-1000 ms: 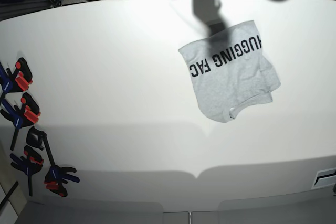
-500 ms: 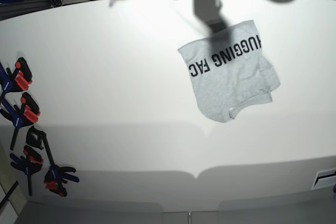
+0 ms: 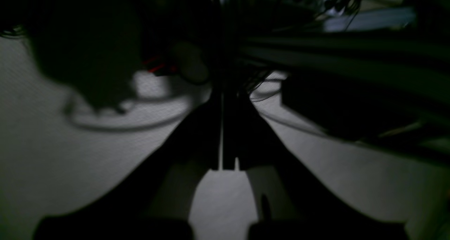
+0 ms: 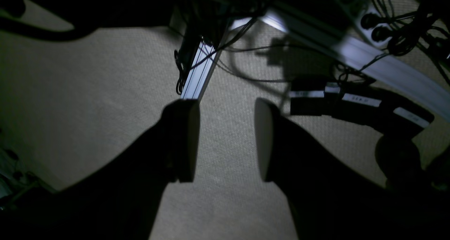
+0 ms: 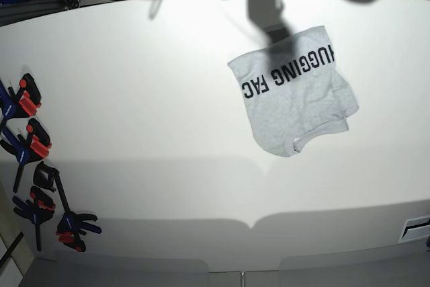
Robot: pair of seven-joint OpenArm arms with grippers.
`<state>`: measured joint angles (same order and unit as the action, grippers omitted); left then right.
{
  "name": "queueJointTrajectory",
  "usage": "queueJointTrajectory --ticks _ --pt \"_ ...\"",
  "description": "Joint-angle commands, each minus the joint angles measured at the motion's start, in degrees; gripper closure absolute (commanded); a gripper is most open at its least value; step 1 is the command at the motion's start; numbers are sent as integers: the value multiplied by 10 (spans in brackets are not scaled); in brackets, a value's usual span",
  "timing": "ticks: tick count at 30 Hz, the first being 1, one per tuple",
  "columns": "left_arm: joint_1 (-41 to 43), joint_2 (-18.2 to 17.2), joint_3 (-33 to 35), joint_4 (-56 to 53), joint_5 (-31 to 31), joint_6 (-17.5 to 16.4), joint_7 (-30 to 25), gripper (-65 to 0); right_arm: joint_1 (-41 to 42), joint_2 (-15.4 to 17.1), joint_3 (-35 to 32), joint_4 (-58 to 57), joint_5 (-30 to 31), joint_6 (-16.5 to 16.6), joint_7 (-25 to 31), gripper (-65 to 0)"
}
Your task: Fold the T-shirt properly
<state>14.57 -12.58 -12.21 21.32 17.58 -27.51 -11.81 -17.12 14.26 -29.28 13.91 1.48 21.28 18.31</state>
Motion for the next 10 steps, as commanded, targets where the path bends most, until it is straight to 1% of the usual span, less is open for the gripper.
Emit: queueJointTrajectory --ticks 1,6,10 --pt "0 -5 -1 0 10 -4 -6 0 0 5 -1 0 0 3 6 -243" --pt "-2 -4 -1 0 19 -4 -9 0 1 4 -1 0 0 3 6 -243" --pt "-3 -4 -1 0 19 -4 -36 0 1 -1 -1 0 1 3 11 -243"
